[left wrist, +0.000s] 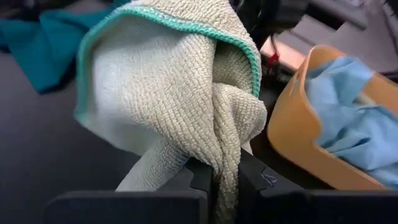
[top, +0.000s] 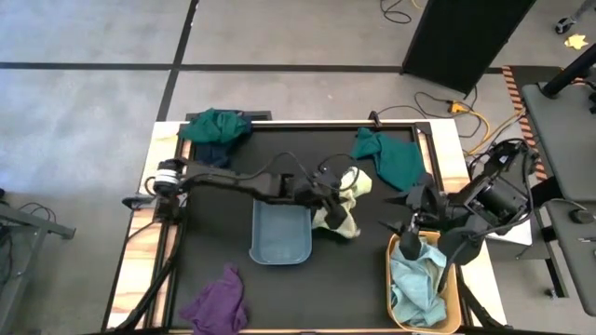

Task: Sort microfiber towel by color & place in baskets
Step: Put the light green microfiber cloth into the yellow bin

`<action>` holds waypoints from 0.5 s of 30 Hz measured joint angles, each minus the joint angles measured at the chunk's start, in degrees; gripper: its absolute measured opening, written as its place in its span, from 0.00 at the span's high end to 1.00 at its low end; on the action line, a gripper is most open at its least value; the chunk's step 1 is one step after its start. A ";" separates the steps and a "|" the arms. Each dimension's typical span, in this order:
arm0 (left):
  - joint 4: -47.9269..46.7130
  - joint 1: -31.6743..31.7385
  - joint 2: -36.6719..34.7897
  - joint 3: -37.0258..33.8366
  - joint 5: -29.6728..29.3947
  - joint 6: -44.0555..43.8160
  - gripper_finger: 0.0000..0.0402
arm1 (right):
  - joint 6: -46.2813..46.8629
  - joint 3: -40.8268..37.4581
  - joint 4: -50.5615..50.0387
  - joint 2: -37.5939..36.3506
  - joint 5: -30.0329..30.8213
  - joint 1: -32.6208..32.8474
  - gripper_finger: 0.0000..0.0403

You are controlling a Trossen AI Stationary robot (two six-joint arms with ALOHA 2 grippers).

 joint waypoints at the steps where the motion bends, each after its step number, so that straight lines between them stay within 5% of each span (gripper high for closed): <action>1: -0.03 0.00 0.90 0.59 -0.01 -0.29 0.97 | 0.35 -0.26 -0.15 0.18 -0.54 0.00 0.33; 9: -11.03 0.13 8.85 9.76 2.50 -0.50 0.94 | 6.15 -4.01 -4.32 3.32 -12.99 0.00 0.32; 15: -30.55 0.51 14.07 24.51 2.56 3.72 0.73 | 11.94 -9.71 -7.54 5.05 -21.14 0.80 0.30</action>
